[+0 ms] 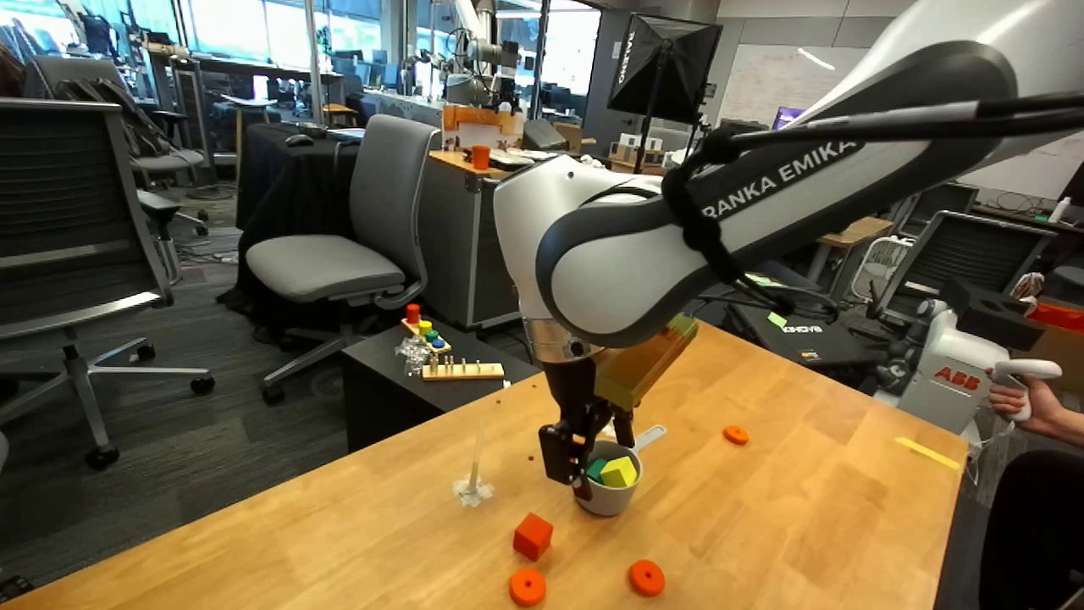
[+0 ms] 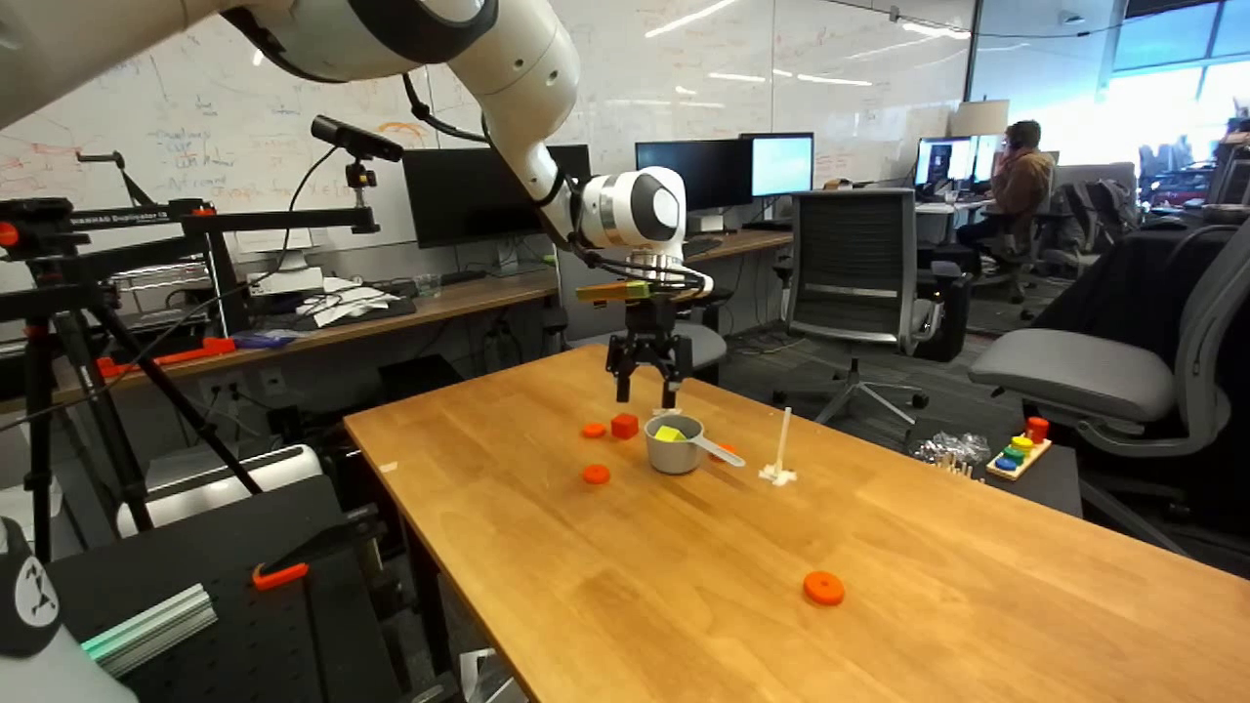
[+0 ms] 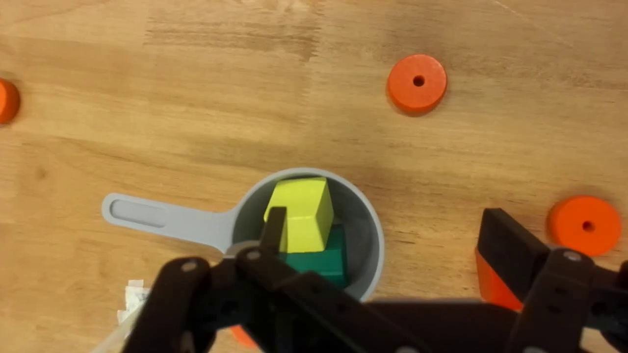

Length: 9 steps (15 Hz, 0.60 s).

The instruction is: Put the green, yellow and orange blocks inside the grey measuring cup

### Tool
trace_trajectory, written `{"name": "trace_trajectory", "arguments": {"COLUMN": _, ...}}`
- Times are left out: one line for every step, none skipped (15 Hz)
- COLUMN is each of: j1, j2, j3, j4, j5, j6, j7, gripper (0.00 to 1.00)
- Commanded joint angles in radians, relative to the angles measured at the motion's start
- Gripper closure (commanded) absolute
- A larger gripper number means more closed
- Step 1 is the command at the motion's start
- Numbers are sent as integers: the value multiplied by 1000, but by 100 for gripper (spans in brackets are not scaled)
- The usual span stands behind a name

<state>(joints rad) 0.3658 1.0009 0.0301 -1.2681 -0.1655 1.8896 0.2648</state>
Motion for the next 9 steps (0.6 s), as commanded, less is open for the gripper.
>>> {"name": "trace_trajectory", "arguments": {"j1": 17, "j2": 67, "j3": 5, "j4": 86, "j5": -10, "j6": -20, "j7": -8, "gripper": 0}}
{"name": "trace_trajectory", "arguments": {"j1": 21, "j2": 84, "j3": 7, "j4": 107, "j5": -10, "j6": -29, "j7": -12, "gripper": 0}}
{"name": "trace_trajectory", "arguments": {"j1": 27, "j2": 103, "j3": 8, "j4": 132, "j5": -11, "j6": -35, "j7": -17, "gripper": 0}}
{"name": "trace_trajectory", "arguments": {"j1": 34, "j2": 118, "j3": 7, "j4": 152, "j5": -12, "j6": -38, "j7": -19, "gripper": 0}}
{"name": "trace_trajectory", "arguments": {"j1": 40, "j2": 133, "j3": 7, "j4": 174, "j5": -12, "j6": -41, "j7": -22, "gripper": 0}}
{"name": "trace_trajectory", "arguments": {"j1": 46, "j2": 149, "j3": 8, "j4": 200, "j5": -11, "j6": -45, "j7": -25, "gripper": 0}}
{"name": "trace_trajectory", "arguments": {"j1": 50, "j2": 162, "j3": 8, "j4": 223, "j5": -9, "j6": -50, "j7": -29, "gripper": 0}}
{"name": "trace_trajectory", "arguments": {"j1": 54, "j2": 172, "j3": 8, "j4": 243, "j5": -7, "j6": -56, "j7": -31, "gripper": 0}}
{"name": "trace_trajectory", "arguments": {"j1": 61, "j2": 177, "j3": 6, "j4": 260, "j5": -10, "j6": -63, "j7": -31, "gripper": 0}}
